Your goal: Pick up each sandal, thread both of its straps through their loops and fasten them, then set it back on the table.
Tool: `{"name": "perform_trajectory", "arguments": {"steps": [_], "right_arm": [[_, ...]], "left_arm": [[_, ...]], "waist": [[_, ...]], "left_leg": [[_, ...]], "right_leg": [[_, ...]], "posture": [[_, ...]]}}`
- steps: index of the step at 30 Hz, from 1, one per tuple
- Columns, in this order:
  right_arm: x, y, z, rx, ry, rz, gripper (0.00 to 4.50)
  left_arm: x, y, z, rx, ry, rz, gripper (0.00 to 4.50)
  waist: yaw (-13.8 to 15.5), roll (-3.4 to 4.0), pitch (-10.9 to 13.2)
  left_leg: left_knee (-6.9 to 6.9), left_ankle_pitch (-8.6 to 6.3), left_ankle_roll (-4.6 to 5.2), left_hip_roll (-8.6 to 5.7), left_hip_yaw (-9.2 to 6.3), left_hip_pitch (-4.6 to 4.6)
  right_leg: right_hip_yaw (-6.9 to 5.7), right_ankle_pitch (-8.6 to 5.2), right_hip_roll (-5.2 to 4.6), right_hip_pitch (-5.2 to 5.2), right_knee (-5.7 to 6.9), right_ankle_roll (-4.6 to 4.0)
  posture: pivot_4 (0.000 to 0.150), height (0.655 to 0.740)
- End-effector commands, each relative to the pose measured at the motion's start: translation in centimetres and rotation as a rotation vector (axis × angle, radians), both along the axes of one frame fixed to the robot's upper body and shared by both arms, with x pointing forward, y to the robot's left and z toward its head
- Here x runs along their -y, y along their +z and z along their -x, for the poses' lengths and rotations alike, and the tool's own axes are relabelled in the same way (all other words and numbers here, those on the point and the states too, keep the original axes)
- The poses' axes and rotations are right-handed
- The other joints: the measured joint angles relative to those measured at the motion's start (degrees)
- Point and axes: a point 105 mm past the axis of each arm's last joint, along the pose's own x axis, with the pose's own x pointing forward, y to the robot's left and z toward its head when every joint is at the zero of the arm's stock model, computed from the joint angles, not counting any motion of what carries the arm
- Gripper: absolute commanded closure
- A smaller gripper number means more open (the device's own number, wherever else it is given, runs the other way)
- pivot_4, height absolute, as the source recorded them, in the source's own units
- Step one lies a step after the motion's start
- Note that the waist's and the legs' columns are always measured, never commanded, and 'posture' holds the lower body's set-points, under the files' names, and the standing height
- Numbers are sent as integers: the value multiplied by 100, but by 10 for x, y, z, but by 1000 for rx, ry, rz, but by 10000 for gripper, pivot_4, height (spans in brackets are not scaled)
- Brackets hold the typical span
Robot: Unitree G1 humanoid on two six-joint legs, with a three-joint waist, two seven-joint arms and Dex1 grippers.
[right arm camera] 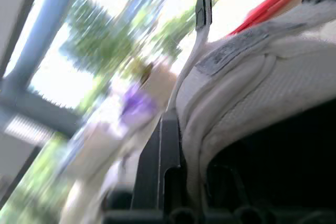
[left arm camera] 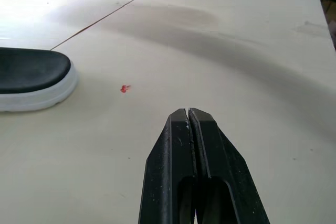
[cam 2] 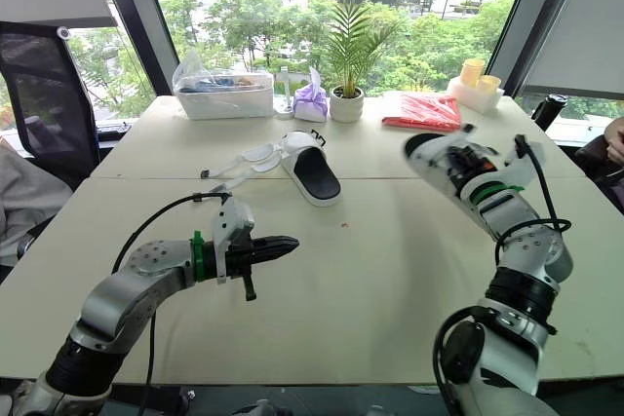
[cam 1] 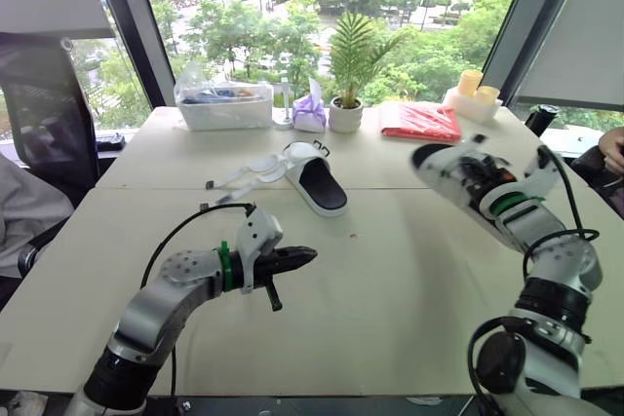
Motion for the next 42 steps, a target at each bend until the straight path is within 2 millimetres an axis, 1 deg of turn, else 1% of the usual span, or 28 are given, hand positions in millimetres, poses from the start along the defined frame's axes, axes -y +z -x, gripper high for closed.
{"name": "perform_trajectory", "arguments": {"steps": [1, 2, 5, 9, 11, 12, 14, 15, 17, 20, 21, 22, 23, 24, 25, 26, 27, 28, 29, 30, 32, 34, 38, 42], "right_arm": [[-3, 7, -11, 52, -87, -95, 44686], [-3, 5, -14, 50, -113, -118, 44686], [3, -10, -24, 1, -203, -172, 44686], [10, -22, -30, -27, -275, -157, 28170], [8, -23, -32, -24, -266, -139, 17154], [7, -22, -32, -23, -261, -124, 12432], [6, -23, -31, -23, -259, -111, 984], [7, -26, -29, -35, -265, -107, 350], [7, -31, -18, -57, -263, -61, 350], [-2, -29, 10, -41, -220, 76, 350], [-7, -28, 20, -36, -204, 123, 64], [-12, -28, 31, -29, -182, 164, 0], [-27, -28, 48, 10, -87, 204, 0], [-40, -28, 61, 35, -12, 227, 0], [-56, -29, 76, 63, 95, 210, 0], [-76, -30, 95, 98, 230, 194, 0], [-90, -30, 110, 121, 334, 178, 0], [-103, -30, 122, 131, 416, 167, 0], [-109, -31, 129, 133, 458, 162, 0], [-119, -32, 136, 137, 513, 161, 0], [-130, -34, 142, 134, 562, 165, 0], [-135, -36, 140, 131, 555, 162, 0], [-140, -37, 133, 143, 520, 161, 0], [-143, -39, 129, 148, 486, 170, 0]], "left_arm": [[3, 8, -5, 53, -16, 2, 45000], [2, 9, -6, 57, -16, 5, 45000], [3, 10, -8, 63, -15, 9, 45000], [9, 12, -9, 77, -12, 16, 45000], [10, 15, -13, 91, 5, 18, 45000], [10, 16, -15, 101, 18, 13, 45000], [10, 16, -19, 114, 35, 4, 45000], [9, 17, -25, 127, 59, -5, 45000], [6, 19, -40, 166, 123, -32, 45000], [3, 25, -59, 206, 196, -47, 45000], [3, 26, -64, 214, 214, -46, 42422], [2, 27, -70, 213, 229, -44, 39387], [2, 30, -85, 236, 291, -57, 36089], [1, 31, -95, 253, 333, -69, 32020], [-2, 32, -108, 277, 402, -90, 26353], [-8, 33, -125, 309, 504, -117, 21643], [-11, 33, -138, 334, 575, -136, 16803], [-13, 33, -148, 354, 627, -156, 11725], [-14, 32, -153, 366, 651, -166, 5454], [-14, 33, -162, 386, 689, -176, 1537], [-13, 38, -175, 442, 760, -213, 1537], [-12, 40, -182, 467, 791, -247, 1537], [-5, 40, -187, 488, 809, -310, 1537], [7, 30, -186, 449, 795, -361, 1537]], "waist": [[-37, 6, 3], [-51, 12, 7], [-59, 43, 25], [-14, 49, 29], [0, 49, 29], [0, 49, 29], [-13, 49, 29], [-18, 49, 29], [13, 48, 29], [33, 48, 29], [26, 48, 29], [21, 48, 29], [25, 48, 29], [53, 48, 29], [38, 46, 29], [34, 46, 30], [42, 43, 30], [35, 37, 34], [5, 33, 36], [2, 30, 38], [9, 1, 52], [21, -25, 60], [49, -41, 70], [150, -49, 74]], "left_leg": [[-3, 3, -2, 1, 4, 3], [-3, 4, -3, 7, 12, 4], [-4, 9, -9, 11, 15, 4], [-4, 11, -11, 13, 11, 6], [-2, 11, -11, 13, 10, 6], [-1, 11, -11, 13, 10, 6], [-1, 11, -11, 13, 10, 6], [-1, 11, -11, 13, 10, 6], [-1, 11, -11, 14, 8, 9], [-2, 11, -12, 16, -1, 6], [-2, 11, -12, 16, 0, 6], [-2, 11, -12, 15, 0, 5], [-2, 11, -12, 15, 1, 3], [-2, 11, -12, 15, 1, 3], [-1, 11, -11, 14, -6, 3], [-1, 5, -1, 15, -7, 5], [0, -5, 16, 15, -11, 6], [0, -7, 20, 14, -17, 8], [2, -9, 22, 15, -22, 10], [3, -9, 22, 16, -21, 12], [11, -10, 23, 18, -22, 11], [13, -10, 23, 25, -24, 8], [13, -14, 29, 24, -20, -7], [14, -14, 30, 21, -12, -12]], "right_leg": [[1, 4, 2, 0, 0, 11], [3, 8, 7, -1, -1, 20], [8, 20, 18, -8, 2, 42], [8, 18, 22, -7, 8, 45], [9, 18, 22, -3, 5, 45], [10, 18, 22, -2, 4, 45], [11, 18, 22, -1, 4, 45], [11, 18, 22, -2, 5, 45], [11, 18, 24, 0, 7, 45], [10, 16, 26, 3, 5, 48], [11, 14, 26, 3, 4, 52], [11, 13, 25, 2, 4, 52], [12, 13, 24, 1, 3, 53], [11, 13, 24, 1, 2, 53], [11, 11, 24, 4, 3, 56], [11, 11, 27, 5, 3, 57], [11, 13, 27, 5, 6, 59], [11, 16, 28, 9, 6, 64], [11, 19, 30, 10, 6, 71], [11, 22, 30, 9, 6, 73], [11, 22, 30, 9, 8, 73], [10, 22, 35, 6, 8, 73], [9, 22, 35, -4, 5, 74], [9, 22, 35, -6, -2, 75]], "posture": [[1500, 7400], [1500, 7400], [1500, 7400], [1500, 7400], [1500, 7400], [1500, 7400], [1500, 7400], [1500, 7400], [1500, 7400], [1500, 7400], [1500, 7400], [1500, 7400], [1500, 7400], [1500, 7400], [1500, 7400], [1500, 7400], [1500, 7400], [1500, 7400], [1500, 7400], [1500, 7400], [1500, 7400], [1500, 7400], [1500, 7400], [1500, 7400]]}}
